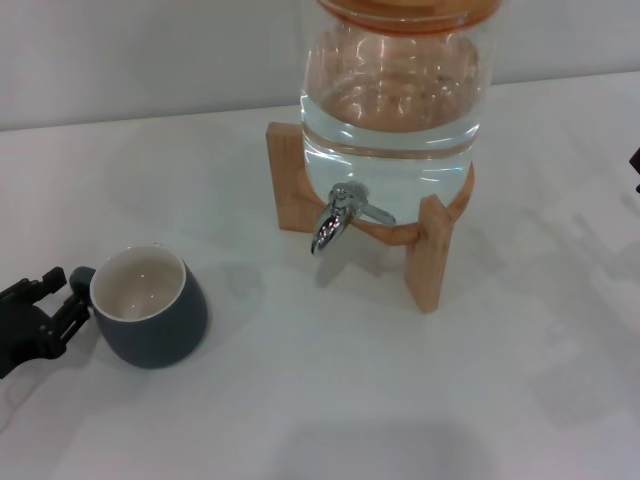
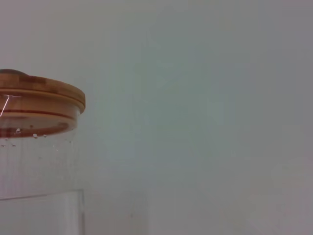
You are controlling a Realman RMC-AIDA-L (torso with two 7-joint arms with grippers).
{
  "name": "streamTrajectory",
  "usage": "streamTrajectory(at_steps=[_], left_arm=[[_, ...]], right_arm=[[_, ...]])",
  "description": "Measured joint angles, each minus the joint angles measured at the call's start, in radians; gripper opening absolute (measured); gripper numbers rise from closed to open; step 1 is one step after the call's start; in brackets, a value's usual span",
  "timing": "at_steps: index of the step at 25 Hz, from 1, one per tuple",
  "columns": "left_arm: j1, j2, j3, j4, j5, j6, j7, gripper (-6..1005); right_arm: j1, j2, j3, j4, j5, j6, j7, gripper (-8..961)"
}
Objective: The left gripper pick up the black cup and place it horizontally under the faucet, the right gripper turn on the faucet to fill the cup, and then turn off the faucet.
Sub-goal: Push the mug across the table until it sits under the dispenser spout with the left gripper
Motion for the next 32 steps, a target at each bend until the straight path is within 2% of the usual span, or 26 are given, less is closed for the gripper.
streamTrajectory(at_steps=[14,19,25,32], left_arm=[[-0.038,0.004,0.000,-0.001,0.042,-0.049,-0.004,440],[-0.041,0.004,0.000,-0.002,0.040,-0.049,0.001,347],[-0.041,0.002,0.000,-0.002,0.035,-0.049,0.002,154],[-0.051,-0.002,0.000,0.012,0.019,-0.028,-0.006,132]], right_arm=[[0.001,0.000,0.000,0.000,0.002,-0.001,0.001,782],[0.001,0.000,0.000,0.000,0.004,-0.002,0.005,781],[0.007,0.000,0.000,0.000,0.005,-0.003,0.006,782],[0.014,0.000,0.000,0.000,0.005,-0.003,0.007,782]])
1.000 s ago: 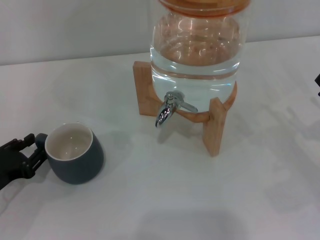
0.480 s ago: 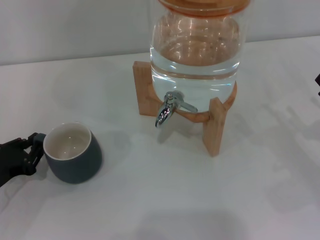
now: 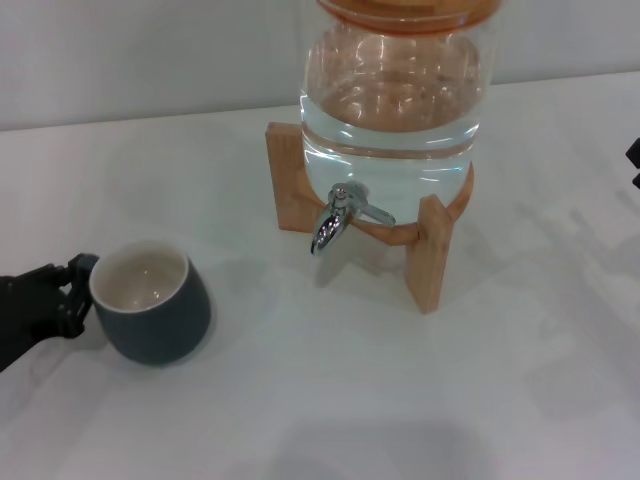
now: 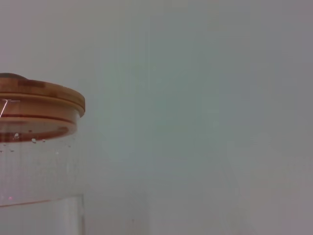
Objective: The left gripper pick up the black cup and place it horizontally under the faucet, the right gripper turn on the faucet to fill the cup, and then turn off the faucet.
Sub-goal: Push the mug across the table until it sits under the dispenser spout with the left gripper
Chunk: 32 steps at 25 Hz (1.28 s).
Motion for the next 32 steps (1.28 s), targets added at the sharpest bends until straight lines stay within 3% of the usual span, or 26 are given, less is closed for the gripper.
streamTrajectory(at_steps=[7,18,32], left_arm=[[-0.058,-0.002,0.000,0.071,0.018,-0.011,-0.006,129],[-0.165,-0.004,0.000,0.234,0.124,-0.235,-0.005,129],[-0.214,-0.009,0.000,0.344,0.173,-0.352,0.060,128]], right_arm=[[0.008,0.000,-0.006,0.000,-0.003,0.000,0.001,782],[0.017,0.000,-0.011,-0.002,-0.008,0.004,0.001,782],[0.022,0.000,-0.011,0.000,-0.008,0.001,0.001,782]])
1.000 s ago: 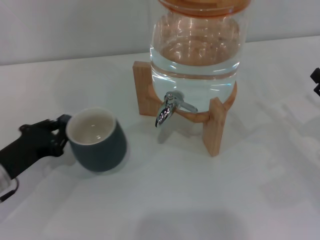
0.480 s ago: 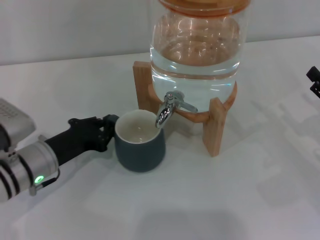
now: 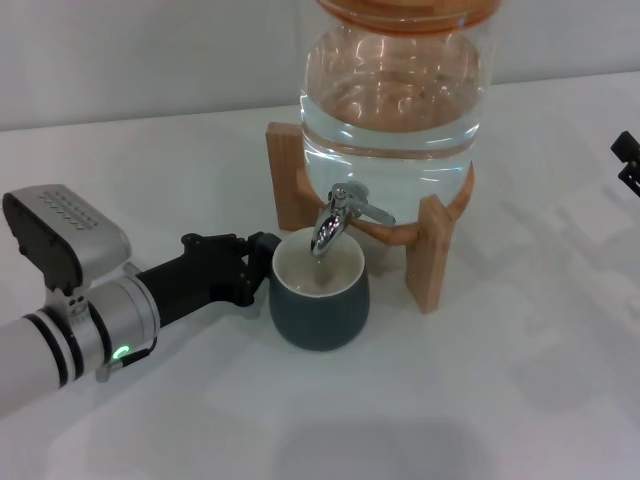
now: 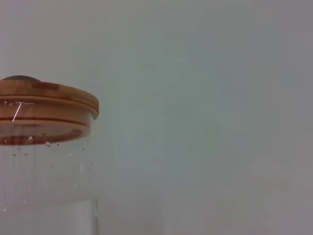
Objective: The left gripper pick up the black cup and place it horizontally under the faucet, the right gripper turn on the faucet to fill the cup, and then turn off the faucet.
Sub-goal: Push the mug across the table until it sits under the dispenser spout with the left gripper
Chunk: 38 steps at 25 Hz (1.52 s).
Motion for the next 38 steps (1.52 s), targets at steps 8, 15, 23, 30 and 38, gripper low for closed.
streamTrajectory(at_steps=[8,15,23,30,38], left_arm=[[-0.001,0.001,0.000,0.019,0.008,-0.003,0.043,122],[0.000,0.002,0.000,0.020,0.016,0.004,0.048,141],[0.012,0.003,-0.004,0.017,0.016,0.012,0.054,332],[0.035,0.008,-0.010,0.007,0.011,0.053,0.058,446],[0.057,0.008,-0.007,-0.007,0.014,0.077,0.059,489]], right_arm=[[0.000,0.000,0.000,0.000,0.000,-0.001,0.001,781],[0.000,0.000,0.000,0.000,-0.001,-0.002,0.001,781],[-0.002,0.000,0.000,0.002,-0.002,-0.001,0.001,781],[-0.005,0.000,0.000,0.002,-0.001,0.000,0.001,781],[-0.005,0.000,0.000,0.002,-0.001,0.000,0.001,781]])
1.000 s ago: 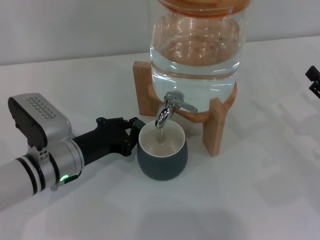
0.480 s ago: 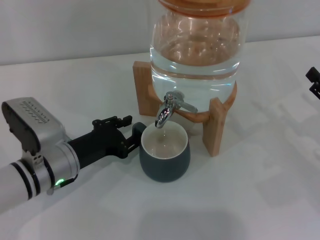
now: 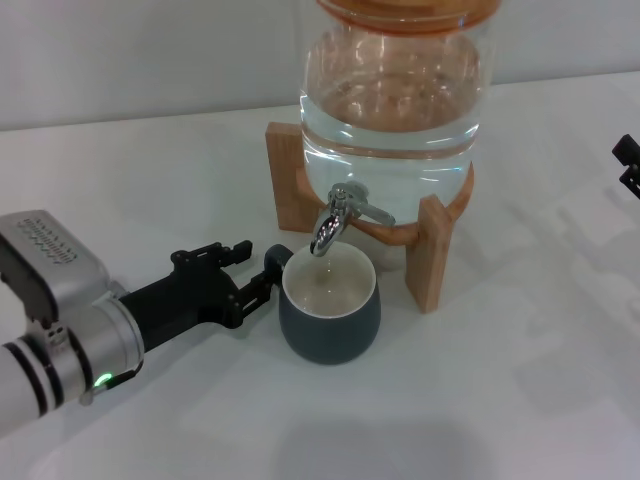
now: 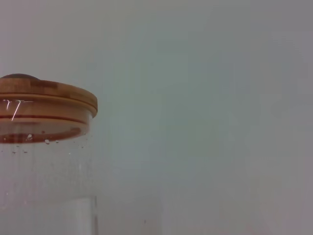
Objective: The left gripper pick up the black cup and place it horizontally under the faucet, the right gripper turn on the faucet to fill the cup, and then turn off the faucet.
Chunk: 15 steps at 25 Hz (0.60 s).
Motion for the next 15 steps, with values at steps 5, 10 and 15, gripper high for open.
streamTrajectory(at_steps=[5,10,15], left_arm=[[0.028,0.001,-0.003,-0.057,-0.004,0.086,0.000,489],[0.064,0.002,-0.004,-0.112,-0.008,0.170,-0.006,489],[0.121,0.002,-0.004,-0.178,-0.050,0.300,-0.013,490]], right_arm=[[-0.002,0.000,0.001,0.000,0.000,0.000,0.000,781],[-0.005,-0.001,0.004,0.000,0.000,0.004,0.002,781],[-0.032,-0.010,-0.002,-0.048,-0.025,0.008,0.065,782]])
